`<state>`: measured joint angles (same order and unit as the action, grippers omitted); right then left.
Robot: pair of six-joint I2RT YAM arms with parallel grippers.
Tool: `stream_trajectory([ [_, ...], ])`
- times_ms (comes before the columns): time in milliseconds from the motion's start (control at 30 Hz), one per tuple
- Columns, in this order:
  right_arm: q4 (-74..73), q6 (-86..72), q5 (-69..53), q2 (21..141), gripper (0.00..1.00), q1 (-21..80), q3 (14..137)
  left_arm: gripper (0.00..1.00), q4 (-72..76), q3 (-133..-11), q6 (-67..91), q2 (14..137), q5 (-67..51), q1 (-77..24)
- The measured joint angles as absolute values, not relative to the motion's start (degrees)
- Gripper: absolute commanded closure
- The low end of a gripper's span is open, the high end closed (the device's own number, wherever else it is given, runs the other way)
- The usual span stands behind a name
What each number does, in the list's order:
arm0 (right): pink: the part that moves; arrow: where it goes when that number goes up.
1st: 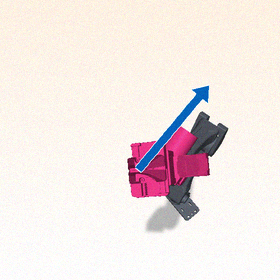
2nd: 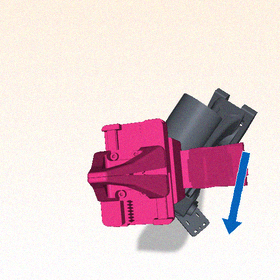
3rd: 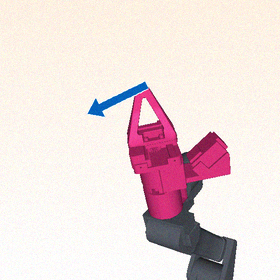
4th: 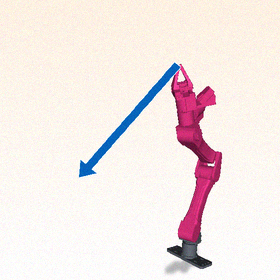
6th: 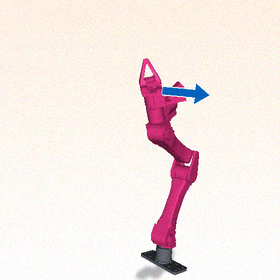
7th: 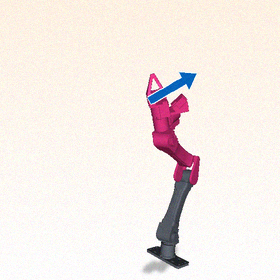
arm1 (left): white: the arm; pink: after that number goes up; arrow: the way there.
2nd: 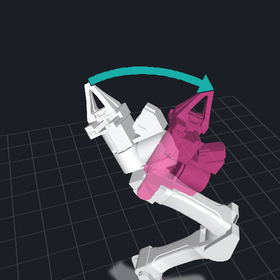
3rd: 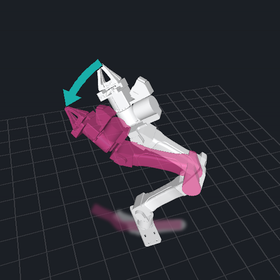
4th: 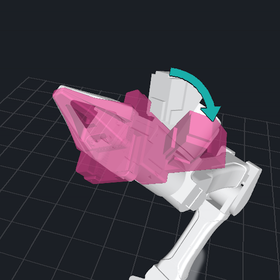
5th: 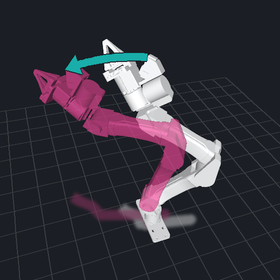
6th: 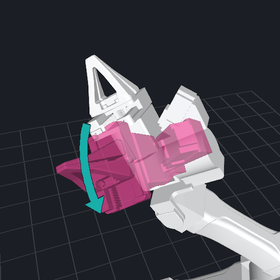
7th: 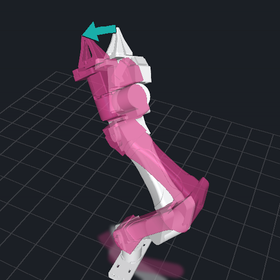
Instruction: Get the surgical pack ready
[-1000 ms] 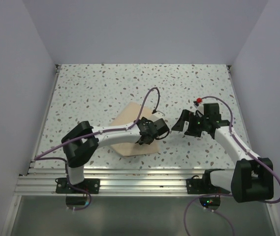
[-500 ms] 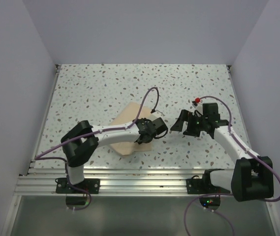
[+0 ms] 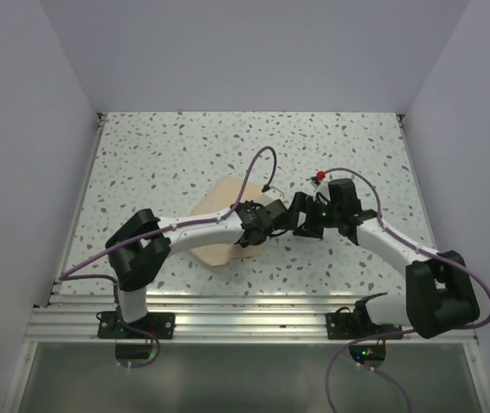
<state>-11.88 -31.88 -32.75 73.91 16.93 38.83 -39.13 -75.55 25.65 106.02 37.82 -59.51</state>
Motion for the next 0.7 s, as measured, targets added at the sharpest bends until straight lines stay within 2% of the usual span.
stream_trajectory([
  [67,-6.0,-36.4,-33.1,76.0,0.23,18.3,37.5,1.0,-39.5,-75.8,25.6,106.0,38.3,-59.5],
  [100,-2.9,-38.8,-33.2,77.4,0.35,19.1,36.5,1.0,-39.8,-76.0,25.6,106.0,38.5,-59.5],
  [133,0.3,-41.3,-33.3,79.0,0.4,20.0,35.5,1.0,-40.1,-76.3,25.6,106.0,38.7,-59.5],
  [167,3.6,-44.2,-33.3,80.7,0.57,21.0,34.5,1.0,-40.3,-76.6,25.6,106.0,38.9,-59.5],
  [233,9.6,-49.4,-32.8,84.4,0.71,23.0,32.9,1.0,-40.9,-77.3,25.4,106.0,39.1,-59.4],
  [267,11.7,-51.6,-32.4,85.7,0.82,23.9,32.4,1.0,-41.2,-77.6,25.3,106.0,39.1,-59.4],
  [367,19.0,-57.5,-31.6,90.3,0.89,26.3,31.8,1.0,-41.7,-78.2,25.3,106.0,39.2,-59.2],
  [700,30.1,-64.7,-29.5,97.2,0.91,29.2,34.8,1.0,-41.7,-78.2,24.5,106.0,39.2,-59.2],
])
